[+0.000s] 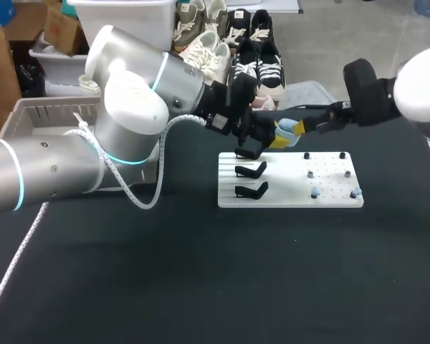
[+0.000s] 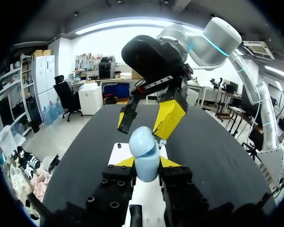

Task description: Pick up each earbud case from the left stands, insert the matching earbuds, close the lid, and place the case in the box.

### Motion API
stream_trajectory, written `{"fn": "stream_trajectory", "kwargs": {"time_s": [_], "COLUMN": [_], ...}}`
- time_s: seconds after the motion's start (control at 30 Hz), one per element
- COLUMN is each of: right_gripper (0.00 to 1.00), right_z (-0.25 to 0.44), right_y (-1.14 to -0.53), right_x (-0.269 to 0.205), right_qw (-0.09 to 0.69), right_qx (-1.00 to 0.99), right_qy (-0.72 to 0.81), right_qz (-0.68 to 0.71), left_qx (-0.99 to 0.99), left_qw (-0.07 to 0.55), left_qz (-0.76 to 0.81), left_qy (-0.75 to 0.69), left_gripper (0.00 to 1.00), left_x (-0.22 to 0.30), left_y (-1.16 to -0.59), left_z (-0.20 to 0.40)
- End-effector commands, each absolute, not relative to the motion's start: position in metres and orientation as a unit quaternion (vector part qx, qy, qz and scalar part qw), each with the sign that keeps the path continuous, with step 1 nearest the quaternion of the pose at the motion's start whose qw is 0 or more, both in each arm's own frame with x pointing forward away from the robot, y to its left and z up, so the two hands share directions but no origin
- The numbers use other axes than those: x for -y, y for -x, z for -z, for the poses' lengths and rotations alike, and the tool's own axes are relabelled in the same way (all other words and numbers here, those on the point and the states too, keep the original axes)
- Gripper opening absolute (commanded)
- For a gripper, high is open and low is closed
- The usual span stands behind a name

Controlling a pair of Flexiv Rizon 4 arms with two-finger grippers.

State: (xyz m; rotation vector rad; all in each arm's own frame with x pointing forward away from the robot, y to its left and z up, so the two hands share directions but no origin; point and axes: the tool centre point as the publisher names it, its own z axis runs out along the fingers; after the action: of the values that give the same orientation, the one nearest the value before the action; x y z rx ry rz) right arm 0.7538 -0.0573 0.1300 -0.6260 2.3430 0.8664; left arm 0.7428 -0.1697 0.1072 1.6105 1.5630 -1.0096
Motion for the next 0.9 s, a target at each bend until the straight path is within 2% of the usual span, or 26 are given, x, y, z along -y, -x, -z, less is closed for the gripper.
{"fn": "stream_trajectory", "kwargs": {"time_s": [0.03,0.23,0.57,0.9], "right_gripper": [1.00,1.00,1.00,1.00], "right_z": [-0.134,-0.148,-0.155,-0.153], "right_y": [-0.754,-0.751,-0.733,-0.719], "right_x": [0.061,0.076,0.116,0.136], "right_qw": [0.284,0.308,0.335,0.345], "right_qx": [-0.875,-0.874,-0.879,-0.879], "right_qy": [0.231,0.218,0.180,0.167], "right_qz": [-0.318,-0.307,-0.288,-0.282], "left_qx": [-0.597,-0.595,-0.574,-0.555], "left_qw": [0.335,0.347,0.420,0.464], "left_qz": [0.389,0.397,0.400,0.420], "left_qy": [-0.617,-0.606,-0.579,-0.549], "left_gripper": [0.00,0.00,0.00,0.00], "left_x": [0.168,0.162,0.159,0.162], "left_y": [-0.741,-0.734,-0.717,-0.706], "left_z": [-0.107,-0.103,-0.105,-0.100]}}
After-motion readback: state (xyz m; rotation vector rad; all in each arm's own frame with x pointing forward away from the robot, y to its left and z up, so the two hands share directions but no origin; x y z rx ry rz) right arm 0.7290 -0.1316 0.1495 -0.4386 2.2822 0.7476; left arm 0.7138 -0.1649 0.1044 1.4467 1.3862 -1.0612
